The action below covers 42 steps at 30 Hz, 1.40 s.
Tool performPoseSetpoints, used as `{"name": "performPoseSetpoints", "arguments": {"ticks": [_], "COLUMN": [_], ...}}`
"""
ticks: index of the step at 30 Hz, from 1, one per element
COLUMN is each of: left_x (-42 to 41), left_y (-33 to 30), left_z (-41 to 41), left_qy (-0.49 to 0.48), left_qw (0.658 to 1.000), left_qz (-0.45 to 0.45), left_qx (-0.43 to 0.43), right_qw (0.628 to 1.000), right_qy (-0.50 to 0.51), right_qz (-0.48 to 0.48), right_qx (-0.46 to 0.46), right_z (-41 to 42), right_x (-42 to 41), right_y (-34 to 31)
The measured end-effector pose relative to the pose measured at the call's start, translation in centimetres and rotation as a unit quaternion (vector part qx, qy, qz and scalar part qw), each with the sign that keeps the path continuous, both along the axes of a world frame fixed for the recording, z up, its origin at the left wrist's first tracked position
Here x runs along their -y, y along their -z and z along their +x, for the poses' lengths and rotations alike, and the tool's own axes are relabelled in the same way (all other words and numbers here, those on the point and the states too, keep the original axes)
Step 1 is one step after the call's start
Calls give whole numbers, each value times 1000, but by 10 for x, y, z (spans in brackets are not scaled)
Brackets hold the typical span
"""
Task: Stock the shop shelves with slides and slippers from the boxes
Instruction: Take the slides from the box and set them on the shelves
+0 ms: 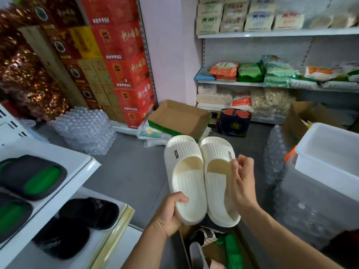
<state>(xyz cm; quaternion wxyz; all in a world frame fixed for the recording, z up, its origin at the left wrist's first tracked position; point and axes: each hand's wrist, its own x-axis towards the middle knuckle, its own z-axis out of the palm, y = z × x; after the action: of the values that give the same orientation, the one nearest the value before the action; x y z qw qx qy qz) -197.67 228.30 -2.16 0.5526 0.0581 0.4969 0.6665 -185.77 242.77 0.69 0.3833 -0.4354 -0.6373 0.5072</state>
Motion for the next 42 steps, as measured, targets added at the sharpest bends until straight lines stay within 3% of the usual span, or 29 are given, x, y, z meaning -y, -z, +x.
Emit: {"name": "performPoseSetpoints", "arguments": {"ticks": [5,18,29,34,39,42], "left_x": [19,141,294,351,408,429], "left_y": [-1,-16,-9,3,10,11], "left_z": [-6,13,68,82,72,57], "left_qy": [-42,-99,-112,-72,-184,-201], "left_qw": [999,993,988,987,968,970], "left_qz": [6,65,86,141,122,84], "left_qx": [25,-2,-60,-7,117,107], "right_qw": [986,960,966,969,946,920], "right_qy": [-126,-114,-120,-141,-223,-290], "right_qz": [35,130,86,101,174,191], "right_qx": [101,221,211,175,159,182], "right_z": [-14,-28,-12,12,46,56], "right_x": [21,159,317,358,368,368], "right_y": [-3,-20,-21,-12,5,15]}}
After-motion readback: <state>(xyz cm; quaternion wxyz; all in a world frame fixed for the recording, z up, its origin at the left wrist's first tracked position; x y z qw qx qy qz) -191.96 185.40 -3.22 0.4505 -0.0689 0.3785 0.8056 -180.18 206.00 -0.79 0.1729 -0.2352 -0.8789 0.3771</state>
